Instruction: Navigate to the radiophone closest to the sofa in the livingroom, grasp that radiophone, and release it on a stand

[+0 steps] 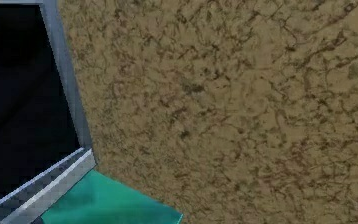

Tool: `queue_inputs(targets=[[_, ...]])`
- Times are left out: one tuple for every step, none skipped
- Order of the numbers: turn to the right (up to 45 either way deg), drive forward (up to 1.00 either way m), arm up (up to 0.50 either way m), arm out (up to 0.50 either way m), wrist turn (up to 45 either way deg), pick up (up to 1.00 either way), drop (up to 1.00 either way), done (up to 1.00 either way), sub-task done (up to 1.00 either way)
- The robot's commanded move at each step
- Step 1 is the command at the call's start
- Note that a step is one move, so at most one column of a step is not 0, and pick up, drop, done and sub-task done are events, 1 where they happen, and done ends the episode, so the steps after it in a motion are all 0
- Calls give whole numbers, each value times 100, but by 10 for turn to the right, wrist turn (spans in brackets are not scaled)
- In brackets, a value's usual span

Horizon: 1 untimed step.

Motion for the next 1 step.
queue_inputs(targets=[[-450, 0, 0, 0, 0, 0, 0, 0, 0]])
